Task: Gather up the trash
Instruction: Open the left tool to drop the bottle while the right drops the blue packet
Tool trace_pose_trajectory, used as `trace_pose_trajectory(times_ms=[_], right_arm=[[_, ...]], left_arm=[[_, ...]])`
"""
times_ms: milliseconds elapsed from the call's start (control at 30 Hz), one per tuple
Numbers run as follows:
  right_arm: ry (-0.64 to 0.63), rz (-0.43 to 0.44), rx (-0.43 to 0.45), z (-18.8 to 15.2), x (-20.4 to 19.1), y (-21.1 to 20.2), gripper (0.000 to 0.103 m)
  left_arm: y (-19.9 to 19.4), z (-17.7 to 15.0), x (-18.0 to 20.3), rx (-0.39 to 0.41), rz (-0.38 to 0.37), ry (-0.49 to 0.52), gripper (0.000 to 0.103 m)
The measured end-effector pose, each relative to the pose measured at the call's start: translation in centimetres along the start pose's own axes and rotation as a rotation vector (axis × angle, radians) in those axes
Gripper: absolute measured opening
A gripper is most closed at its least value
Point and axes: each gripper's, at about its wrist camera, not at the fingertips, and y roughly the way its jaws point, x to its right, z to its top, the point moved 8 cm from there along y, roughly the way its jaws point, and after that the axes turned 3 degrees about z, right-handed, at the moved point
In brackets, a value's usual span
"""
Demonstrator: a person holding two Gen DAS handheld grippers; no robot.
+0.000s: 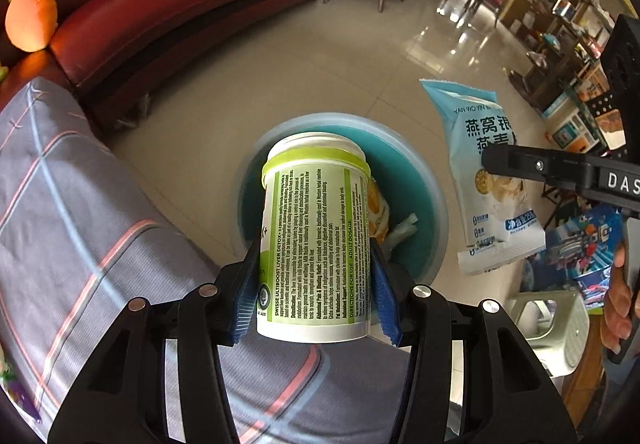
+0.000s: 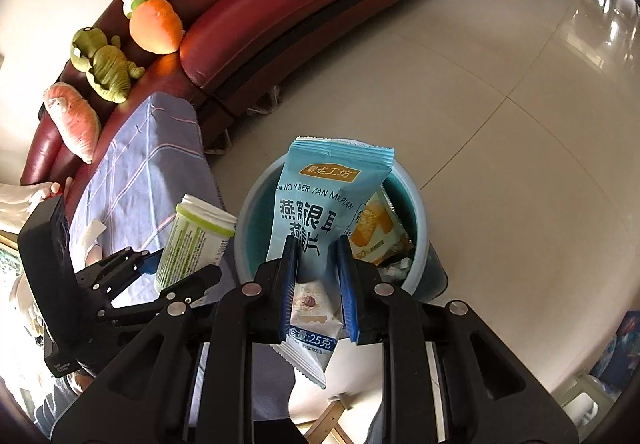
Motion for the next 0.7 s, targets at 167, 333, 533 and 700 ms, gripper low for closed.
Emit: trace_pose_trajectory(times_ms=[167,333,533,700], right_arm=[[0.014,-0.016,-0.005,0.1,0.3,0.4,0.020],[0.027,-0.031,-0.001,0.0,0.9,0.2,0.020],[0.041,-0.046,0.008,-0.1,1.6,-0.3,0.020],[0.040,-0.050,0.012,-0.2,1.4,-0.5,0.020]], left_arm=[[1.3,0.5,0.5,-0.012,-0.015,0.011,0.051],[2.4,1.1,0.9,-0.025,-0.024,0.029,0.051],[3.0,2.0,0.0,-0.019,-0.013,0.034,0.072],[2.0,2.3,-0.9,0.014,0.017,0.015,0.087]])
